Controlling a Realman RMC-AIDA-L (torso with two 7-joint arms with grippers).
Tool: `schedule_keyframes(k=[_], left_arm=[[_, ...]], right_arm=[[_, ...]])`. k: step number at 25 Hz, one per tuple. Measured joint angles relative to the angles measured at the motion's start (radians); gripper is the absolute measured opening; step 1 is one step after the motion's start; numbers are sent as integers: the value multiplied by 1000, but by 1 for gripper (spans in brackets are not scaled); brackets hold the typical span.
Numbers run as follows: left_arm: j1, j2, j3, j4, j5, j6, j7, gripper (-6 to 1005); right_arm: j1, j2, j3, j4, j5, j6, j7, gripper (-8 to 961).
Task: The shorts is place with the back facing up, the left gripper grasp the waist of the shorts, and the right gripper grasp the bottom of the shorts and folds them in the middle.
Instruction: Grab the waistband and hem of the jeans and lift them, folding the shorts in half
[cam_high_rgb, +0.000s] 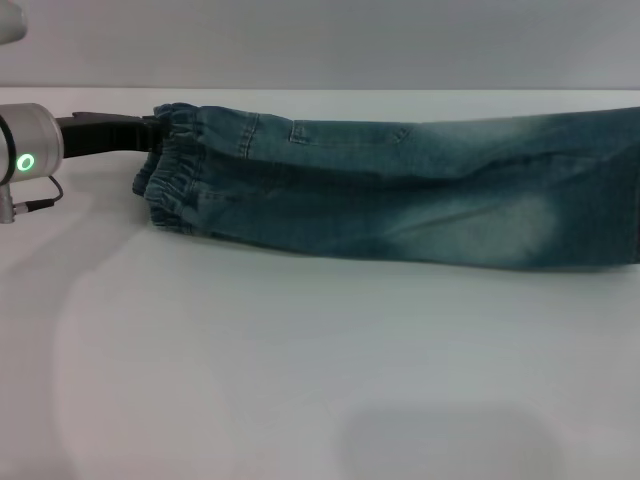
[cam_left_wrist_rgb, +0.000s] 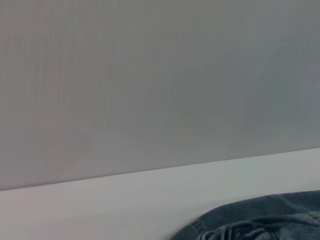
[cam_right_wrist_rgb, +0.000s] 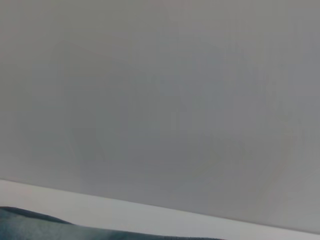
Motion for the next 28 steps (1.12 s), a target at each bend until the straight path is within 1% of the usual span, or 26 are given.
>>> schedule_keyframes(k=[4,5,10,17,20,23,28], left_arm=[[-5,-1,35,-10,-2,-36,0,87],[-5,-1,35,-10,-2,-36,0,88],[-9,-2,93,-23,-4,-96,0,93],[-18,-2,140,-53,-18,-156,0,100],[-18,-3,164,-61,-26,-180,0,104],[-18,-3,181,-64,-30,-201,0,107],[-18,-3,185,-71,-31,-207,0,112]], right_arm=[[14,0,-36,54,1,84,-23,-1],[20,0,-40,68,1,101,-35,-1],[55,-1,-49,125,17,169,-73,-2],[105,-1,-70,175,28,263,-96,-1],[118,-1,-75,193,45,286,-125,-1],[124,0,-76,214,98,292,-177,-1],[127,-1,-76,228,130,296,-226,0]])
